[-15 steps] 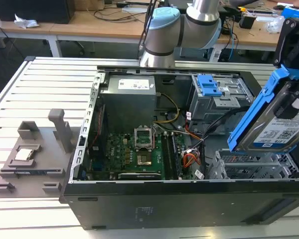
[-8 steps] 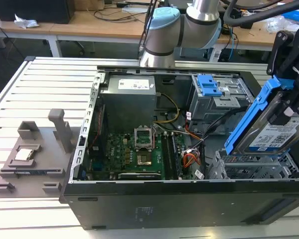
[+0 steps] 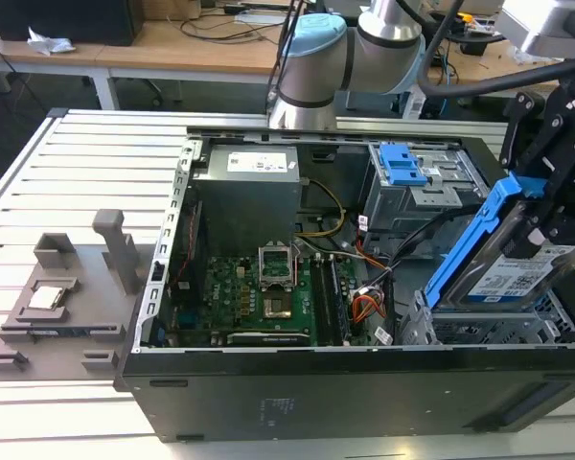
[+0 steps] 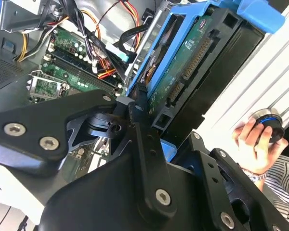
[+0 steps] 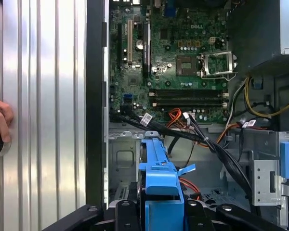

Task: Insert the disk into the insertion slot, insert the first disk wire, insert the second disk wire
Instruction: 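Insert the disk into the insertion slot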

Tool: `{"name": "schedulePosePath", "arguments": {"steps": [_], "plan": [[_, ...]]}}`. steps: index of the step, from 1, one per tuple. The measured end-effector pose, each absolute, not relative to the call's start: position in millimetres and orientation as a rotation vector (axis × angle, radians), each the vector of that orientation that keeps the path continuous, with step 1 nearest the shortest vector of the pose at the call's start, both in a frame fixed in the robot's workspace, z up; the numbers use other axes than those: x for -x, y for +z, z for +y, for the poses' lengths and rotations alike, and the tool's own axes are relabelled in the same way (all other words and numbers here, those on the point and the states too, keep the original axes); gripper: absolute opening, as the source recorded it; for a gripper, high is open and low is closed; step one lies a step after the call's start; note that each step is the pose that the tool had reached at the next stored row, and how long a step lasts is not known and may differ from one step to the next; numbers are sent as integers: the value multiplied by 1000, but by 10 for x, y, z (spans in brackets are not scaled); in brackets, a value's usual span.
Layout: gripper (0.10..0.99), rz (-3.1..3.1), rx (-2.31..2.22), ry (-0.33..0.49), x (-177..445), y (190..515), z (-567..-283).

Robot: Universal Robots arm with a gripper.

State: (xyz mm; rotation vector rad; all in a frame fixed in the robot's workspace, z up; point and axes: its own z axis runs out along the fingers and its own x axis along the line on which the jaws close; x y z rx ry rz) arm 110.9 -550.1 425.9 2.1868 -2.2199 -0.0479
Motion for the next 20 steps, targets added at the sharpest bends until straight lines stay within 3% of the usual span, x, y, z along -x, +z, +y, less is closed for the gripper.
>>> {"name": "schedulePosePath", "arguments": {"steps": [12, 20], "plan": [[365, -2220, -2187, -48, -1108, 3907, -5500], [373, -2220, -2186, -47, -1109, 3897, -5501]]}}
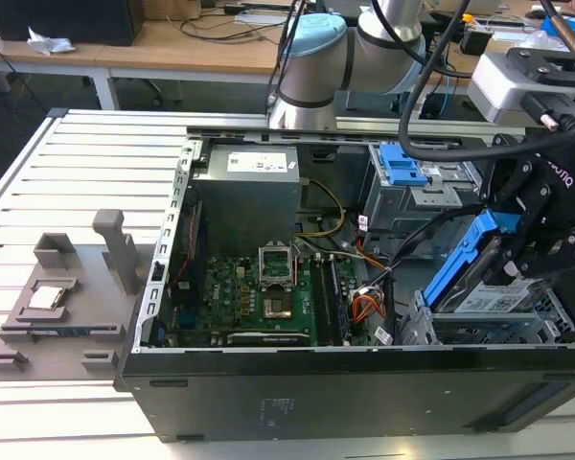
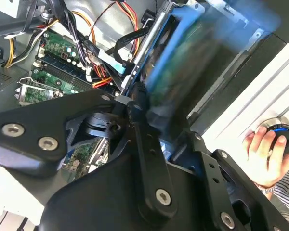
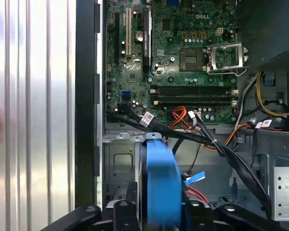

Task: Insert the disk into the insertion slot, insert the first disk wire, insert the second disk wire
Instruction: 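Insert the disk into the insertion slot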

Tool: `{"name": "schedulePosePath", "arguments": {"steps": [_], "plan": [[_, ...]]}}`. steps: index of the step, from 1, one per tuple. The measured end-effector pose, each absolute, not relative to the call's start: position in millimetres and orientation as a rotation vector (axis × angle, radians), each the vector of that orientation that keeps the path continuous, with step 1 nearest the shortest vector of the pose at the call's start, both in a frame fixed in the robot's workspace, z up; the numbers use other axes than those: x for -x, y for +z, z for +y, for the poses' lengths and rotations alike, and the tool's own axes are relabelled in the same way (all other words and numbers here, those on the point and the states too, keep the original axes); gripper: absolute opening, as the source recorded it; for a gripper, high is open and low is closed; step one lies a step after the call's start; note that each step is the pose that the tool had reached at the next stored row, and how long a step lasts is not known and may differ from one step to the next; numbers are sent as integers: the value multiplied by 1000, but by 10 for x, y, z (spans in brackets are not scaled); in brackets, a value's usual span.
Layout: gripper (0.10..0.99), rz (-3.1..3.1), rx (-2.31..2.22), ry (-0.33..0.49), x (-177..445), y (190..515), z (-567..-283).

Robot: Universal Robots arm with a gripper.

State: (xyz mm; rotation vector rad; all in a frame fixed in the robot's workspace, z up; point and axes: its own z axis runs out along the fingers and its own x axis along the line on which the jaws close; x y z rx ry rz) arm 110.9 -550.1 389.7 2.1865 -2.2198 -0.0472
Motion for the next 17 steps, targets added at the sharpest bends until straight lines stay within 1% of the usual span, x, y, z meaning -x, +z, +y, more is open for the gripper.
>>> {"name": "schedulePosePath", "arguments": {"steps": [1, 4, 5, 10, 17], "plan": [[439, -2220, -2186, -47, -1109, 3896, -5500], [439, -2220, -2186, -47, -1109, 3896, -5500], [424, -2220, -2186, -47, -1109, 3896, -5500], [106, -2219, -2186, -47, -1109, 3896, -5500], [106, -2219, -2186, -46, -1109, 3896, -5500]]}}
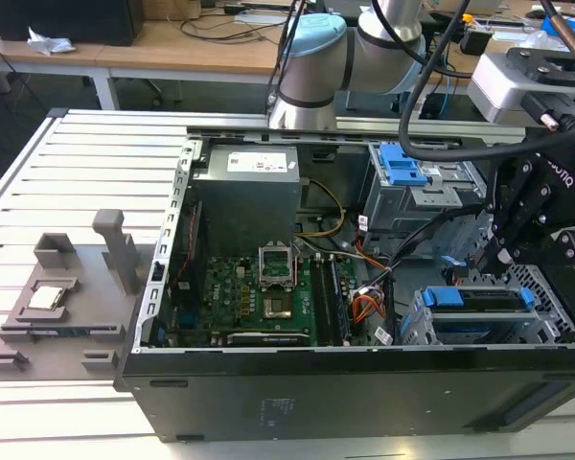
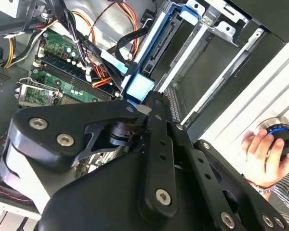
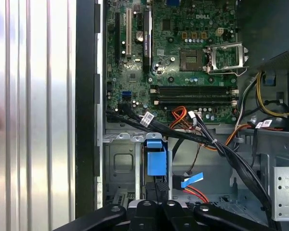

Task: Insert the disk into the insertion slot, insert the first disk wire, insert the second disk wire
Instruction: 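Insert the disk into the insertion slot, then insert the first disk wire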

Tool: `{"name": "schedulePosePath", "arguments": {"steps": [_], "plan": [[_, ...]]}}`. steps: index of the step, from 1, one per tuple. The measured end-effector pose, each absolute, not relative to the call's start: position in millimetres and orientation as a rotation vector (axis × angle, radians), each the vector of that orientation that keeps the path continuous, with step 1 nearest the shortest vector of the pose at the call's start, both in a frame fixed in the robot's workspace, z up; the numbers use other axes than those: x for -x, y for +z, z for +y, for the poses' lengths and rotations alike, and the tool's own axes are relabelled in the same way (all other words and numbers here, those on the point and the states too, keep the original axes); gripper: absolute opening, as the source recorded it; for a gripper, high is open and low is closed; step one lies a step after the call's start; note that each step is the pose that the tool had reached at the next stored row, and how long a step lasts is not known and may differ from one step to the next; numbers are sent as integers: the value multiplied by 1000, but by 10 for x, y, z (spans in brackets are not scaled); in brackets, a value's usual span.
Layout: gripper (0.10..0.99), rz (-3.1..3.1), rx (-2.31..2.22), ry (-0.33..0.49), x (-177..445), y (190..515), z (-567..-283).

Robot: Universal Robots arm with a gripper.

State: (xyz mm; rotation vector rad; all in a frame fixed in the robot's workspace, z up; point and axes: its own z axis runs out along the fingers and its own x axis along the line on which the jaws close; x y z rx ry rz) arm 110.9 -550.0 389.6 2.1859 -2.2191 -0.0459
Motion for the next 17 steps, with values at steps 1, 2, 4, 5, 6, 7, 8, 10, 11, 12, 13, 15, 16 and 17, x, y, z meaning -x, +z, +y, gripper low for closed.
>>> {"name": "schedulePosePath", "arguments": {"steps": [1, 2, 4, 5, 6, 7, 8, 10, 11, 12, 13, 15, 16, 17], "plan": [[106, -2219, -2186, -46, -1108, 3896, -5500], [106, -2219, -2186, -46, -1109, 3896, -5500], [106, -2219, -2186, -46, -1163, 3844, -5499], [106, -2219, -2185, -45, -1209, 3813, -5488], [106, -2219, -2185, -45, -1279, 3793, -5454], [106, -2218, -2185, -45, -1341, 3784, -5410], [106, -2218, -2185, -45, -1406, 3779, -5347], [106, -2218, -2185, -45, -1477, 3769, -5258], [106, -2217, -2185, -44, -1530, 3761, -5184], [106, -2216, -2185, -43, -1575, 3750, -5122], [106, -2214, -2184, -40, -1609, 3738, -5087], [106, -2210, -2185, -36, -1658, 3721, -5052], [106, -2208, -2187, -35, -1671, 3718, -5047], [106, -2201, -2192, -33, -1694, 3717, -5042]]}}
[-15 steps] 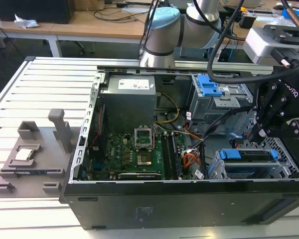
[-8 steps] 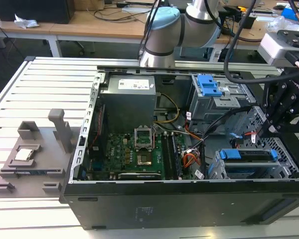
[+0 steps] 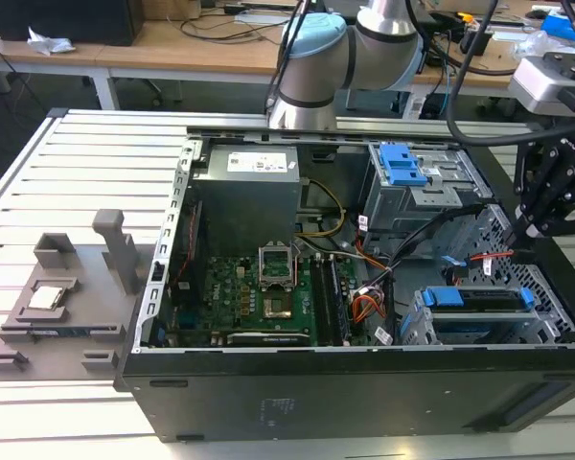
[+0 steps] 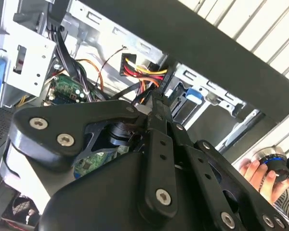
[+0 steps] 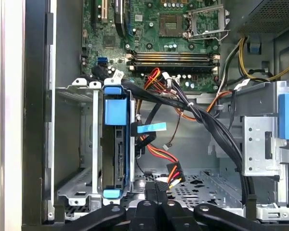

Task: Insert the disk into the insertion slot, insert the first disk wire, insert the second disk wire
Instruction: 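Insert the first disk wire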

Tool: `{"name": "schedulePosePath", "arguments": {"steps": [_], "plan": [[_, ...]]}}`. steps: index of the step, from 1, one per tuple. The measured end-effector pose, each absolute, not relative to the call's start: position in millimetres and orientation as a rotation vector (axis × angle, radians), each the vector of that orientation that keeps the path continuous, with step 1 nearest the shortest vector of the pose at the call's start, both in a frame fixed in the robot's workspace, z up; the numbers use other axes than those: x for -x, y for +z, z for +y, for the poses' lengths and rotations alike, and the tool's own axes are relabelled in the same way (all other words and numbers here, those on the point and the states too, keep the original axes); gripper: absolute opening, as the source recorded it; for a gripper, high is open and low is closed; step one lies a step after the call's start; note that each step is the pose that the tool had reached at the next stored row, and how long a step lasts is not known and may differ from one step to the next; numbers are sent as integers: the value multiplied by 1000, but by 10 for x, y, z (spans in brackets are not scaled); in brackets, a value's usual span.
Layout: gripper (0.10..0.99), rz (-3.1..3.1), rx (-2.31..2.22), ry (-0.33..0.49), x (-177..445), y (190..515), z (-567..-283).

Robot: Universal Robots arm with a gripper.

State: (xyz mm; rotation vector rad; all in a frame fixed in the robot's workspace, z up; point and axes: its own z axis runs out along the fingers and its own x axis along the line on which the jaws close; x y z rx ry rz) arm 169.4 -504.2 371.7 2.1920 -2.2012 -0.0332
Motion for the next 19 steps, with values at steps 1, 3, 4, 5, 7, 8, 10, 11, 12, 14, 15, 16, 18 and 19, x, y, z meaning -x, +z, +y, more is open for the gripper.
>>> {"name": "schedulePosePath", "arguments": {"steps": [1, 3, 4, 5, 7, 8, 10, 11, 12, 14, 15, 16, 18, 19], "plan": [[106, -2199, -2193, -32, -1700, 3716, -5041], [106, -2198, -2192, -30, -1700, 3717, -5042], [106, -2198, -2192, -30, -1700, 3716, -5042], [114, -2198, -2192, -29, -1700, 3715, -5042], [294, -2197, -2191, -27, -1700, 3716, -5042], [294, -2197, -2190, -26, -1700, 3716, -5041], [361, -2178, -2196, -11, -1700, 3708, -5040], [361, -2157, -2211, -5, -1700, 3703, -5041], [361, -2127, -2236, -1, -1700, 3696, -5042], [361, -2073, -2278, 9, -1701, 3682, -5041], [361, -2062, -2281, 18, -1702, 3662, -5021], [361, -2055, -2279, 26, -1716, 3637, -4998], [361, -2038, -2272, 49, -1757, 3597, -4969], [361, -2028, -2271, 60, -1778, 3577, -4964]]}}
